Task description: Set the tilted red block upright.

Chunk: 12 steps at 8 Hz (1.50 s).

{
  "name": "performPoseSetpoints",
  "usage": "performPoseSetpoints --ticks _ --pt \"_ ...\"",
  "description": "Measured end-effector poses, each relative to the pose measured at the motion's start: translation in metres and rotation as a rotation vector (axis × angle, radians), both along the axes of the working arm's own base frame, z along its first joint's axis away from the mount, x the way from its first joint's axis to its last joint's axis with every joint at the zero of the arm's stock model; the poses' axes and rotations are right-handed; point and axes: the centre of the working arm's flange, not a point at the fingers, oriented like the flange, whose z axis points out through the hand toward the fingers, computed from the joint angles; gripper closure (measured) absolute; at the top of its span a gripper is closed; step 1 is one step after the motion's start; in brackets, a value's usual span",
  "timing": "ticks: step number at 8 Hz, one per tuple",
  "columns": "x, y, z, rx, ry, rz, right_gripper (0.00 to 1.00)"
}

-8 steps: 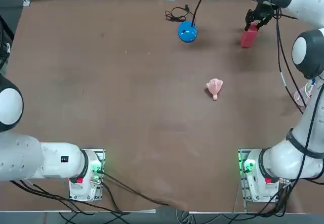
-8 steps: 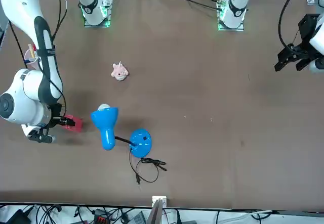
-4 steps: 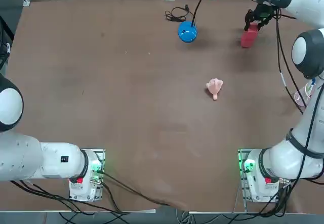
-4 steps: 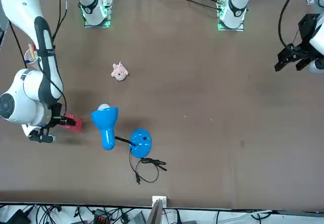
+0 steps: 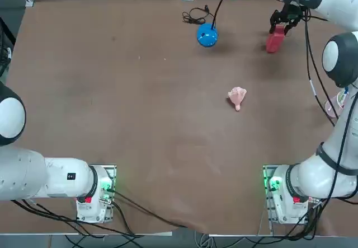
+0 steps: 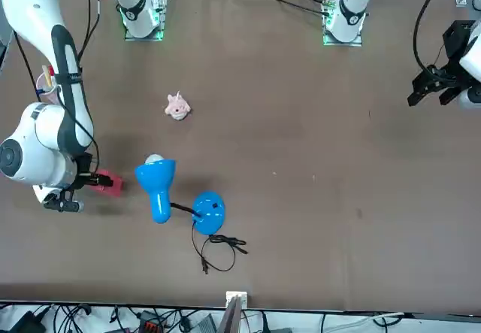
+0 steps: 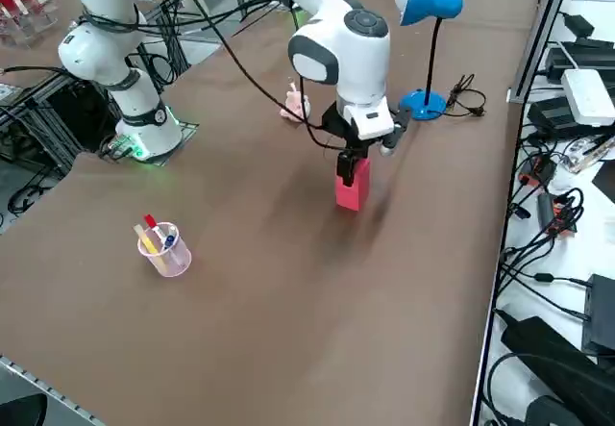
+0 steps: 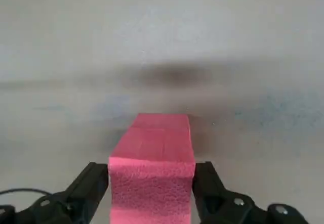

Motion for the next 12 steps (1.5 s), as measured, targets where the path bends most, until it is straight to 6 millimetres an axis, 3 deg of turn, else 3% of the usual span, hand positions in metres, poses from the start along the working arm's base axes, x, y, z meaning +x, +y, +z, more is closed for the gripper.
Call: performPoseSetpoints --ticks 4,7,9,12 --pt "0.005 0.005 0.035 0.005 -0.054 0.013 0.0" --pt "0.002 0.005 0.081 0.014 -0.1 0.015 0.0" --pt "0.0 0.008 0.135 0.023 -0.165 0.021 0.0" --pt "-0.019 0.018 0.237 0.055 -0.173 0.054 0.0"
